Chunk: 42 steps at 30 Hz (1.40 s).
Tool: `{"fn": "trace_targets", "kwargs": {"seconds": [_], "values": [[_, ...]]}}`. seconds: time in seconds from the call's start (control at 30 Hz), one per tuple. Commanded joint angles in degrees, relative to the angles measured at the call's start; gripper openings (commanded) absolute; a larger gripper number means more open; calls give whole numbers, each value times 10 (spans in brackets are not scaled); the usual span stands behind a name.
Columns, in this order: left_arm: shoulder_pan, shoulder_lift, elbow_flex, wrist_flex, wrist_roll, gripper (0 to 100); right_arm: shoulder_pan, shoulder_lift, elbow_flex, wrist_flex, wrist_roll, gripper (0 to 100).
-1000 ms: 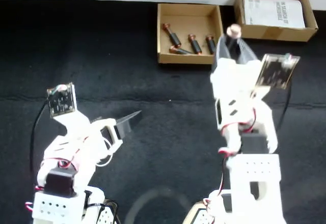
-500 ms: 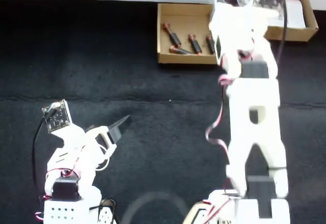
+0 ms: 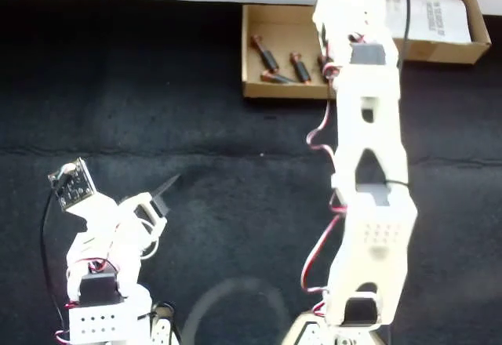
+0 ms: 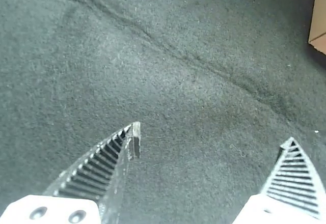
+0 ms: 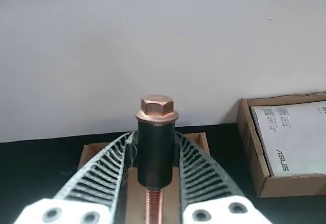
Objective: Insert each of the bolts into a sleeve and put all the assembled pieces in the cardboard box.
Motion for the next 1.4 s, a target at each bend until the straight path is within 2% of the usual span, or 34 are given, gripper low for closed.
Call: {"fn": "trace_targets", "kwargs": {"seconds": [0.0,0.13,0.33,0.43,0.53,0.6,0.7,0.97,1.2,1.37], "values": [[-7,-4,11,-11,1,402,8,77,-119,2,-6,7],[-7,-3,11,-13,3,350,1,153,-179,27,-6,7],[-7,-4,11,-38,-2,102,-31,204,-205,54,5,9],[-7,-4,11,-42,-37,11,-33,214,-203,56,61,9],[-7,-4,11,-42,-42,11,-36,217,-200,77,119,20],[-7,-4,11,-42,-42,10,-37,217,-200,116,141,77],[-7,-4,11,-42,-42,10,-36,216,-204,143,140,149],[-7,-4,11,-42,-42,10,-36,209,-209,172,142,152],[-7,-4,11,-42,-44,10,-37,160,-344,360,141,152],[-7,-4,11,-42,-45,10,-38,142,-473,456,142,152]]}}
